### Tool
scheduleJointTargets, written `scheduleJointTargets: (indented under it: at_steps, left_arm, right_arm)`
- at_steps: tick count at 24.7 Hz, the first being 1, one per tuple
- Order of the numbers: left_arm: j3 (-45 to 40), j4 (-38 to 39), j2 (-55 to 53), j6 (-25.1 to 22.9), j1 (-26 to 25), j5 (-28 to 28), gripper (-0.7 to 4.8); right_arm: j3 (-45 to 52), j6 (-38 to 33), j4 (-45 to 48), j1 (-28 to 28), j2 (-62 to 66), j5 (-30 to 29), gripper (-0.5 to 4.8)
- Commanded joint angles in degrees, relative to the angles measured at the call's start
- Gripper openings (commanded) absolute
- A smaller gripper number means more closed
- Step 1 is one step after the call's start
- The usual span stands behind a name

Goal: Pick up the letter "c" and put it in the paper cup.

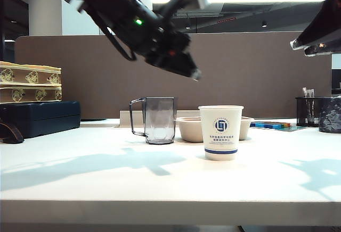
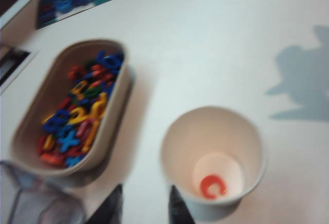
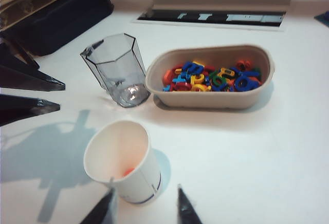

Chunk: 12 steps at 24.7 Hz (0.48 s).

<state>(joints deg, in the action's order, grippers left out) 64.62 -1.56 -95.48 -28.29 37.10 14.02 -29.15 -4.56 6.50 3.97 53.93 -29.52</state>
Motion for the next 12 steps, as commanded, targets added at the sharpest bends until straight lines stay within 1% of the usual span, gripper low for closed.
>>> scheduleJointTargets:
  at_steps: [1, 3, 8, 12]
  left_arm:
    - [0.2, 6.5, 3.1, -0.2, -2.0, -0.3, 0.73]
    - [0.1, 9.7, 4.6, -0.2, -3.2, -0.3, 0.47]
    - [0.1, 17.3, 9.4, -0.2, -6.6, -0.3, 0.48]
    - [0.1, 19.6, 12.9, -0.2, -7.0, -0.5, 0.47]
  right_arm:
    - [-1.6, 0.3, 0.2, 0.0, -0.5, 0.1, 1.48]
    - [-2.4, 0.3, -0.3, -0.1, -0.7, 0.1, 1.48]
    - [-4.7, 0.3, -0.9, -0.2, -2.4, 0.0, 1.48]
    - [-5.5, 0.4, -2.9, -0.3, -4.9, 0.5, 1.35]
